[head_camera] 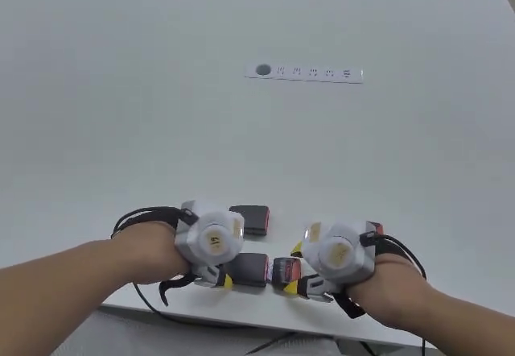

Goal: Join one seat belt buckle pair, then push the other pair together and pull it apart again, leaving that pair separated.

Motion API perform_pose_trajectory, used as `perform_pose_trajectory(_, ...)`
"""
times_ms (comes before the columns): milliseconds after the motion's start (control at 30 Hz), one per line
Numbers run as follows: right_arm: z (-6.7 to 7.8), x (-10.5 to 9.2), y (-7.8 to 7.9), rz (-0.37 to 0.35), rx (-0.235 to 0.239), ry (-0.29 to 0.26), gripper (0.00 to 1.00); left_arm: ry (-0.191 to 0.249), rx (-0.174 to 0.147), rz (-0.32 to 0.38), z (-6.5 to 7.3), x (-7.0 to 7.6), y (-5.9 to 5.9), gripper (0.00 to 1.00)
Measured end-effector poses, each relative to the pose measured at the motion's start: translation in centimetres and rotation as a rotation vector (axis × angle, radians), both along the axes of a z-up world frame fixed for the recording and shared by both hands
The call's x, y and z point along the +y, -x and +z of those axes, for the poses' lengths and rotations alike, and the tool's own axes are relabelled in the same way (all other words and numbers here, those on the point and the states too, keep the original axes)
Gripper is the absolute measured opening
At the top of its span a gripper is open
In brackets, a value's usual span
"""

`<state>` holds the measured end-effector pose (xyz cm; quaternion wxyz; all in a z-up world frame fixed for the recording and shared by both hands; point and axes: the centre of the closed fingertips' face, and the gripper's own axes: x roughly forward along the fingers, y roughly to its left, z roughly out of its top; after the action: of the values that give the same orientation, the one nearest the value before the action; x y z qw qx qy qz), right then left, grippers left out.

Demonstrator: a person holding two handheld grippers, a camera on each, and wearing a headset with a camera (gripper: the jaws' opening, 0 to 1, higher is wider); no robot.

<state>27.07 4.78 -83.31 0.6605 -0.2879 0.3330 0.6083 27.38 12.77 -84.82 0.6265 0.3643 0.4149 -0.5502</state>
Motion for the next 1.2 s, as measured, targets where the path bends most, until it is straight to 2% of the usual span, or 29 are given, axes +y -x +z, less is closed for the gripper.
perform_pose_trajectory(100,0.7,0.0,0.4,0.011,-0.007,-0.008,0.32,0.041,-0.013,0.030,1.2,-0.3,-0.2,0.36)
perform_pose_trajectory(267,2.0,-0.3,0.4,0.012,-0.029,-0.023,0.32,0.045,-0.041,0.037,2.2,-0.1,-0.5,0.38)
perform_pose_trajectory(500,2.8,-1.5,-0.4,-0.005,-0.054,-0.024,0.33,0.053,-0.082,0.055,3.4,-0.2,-1.9,0.40)
perform_pose_trajectory(767,3.2,-4.3,-1.9,-0.033,-0.080,-0.001,0.33,0.063,-0.121,0.078,4.4,-0.4,-4.1,0.41)
perform_pose_trajectory(1200,3.1,-9.4,-4.4,-0.079,-0.115,0.048,0.33,0.036,-0.135,0.067,4.6,-0.5,-6.1,0.43)
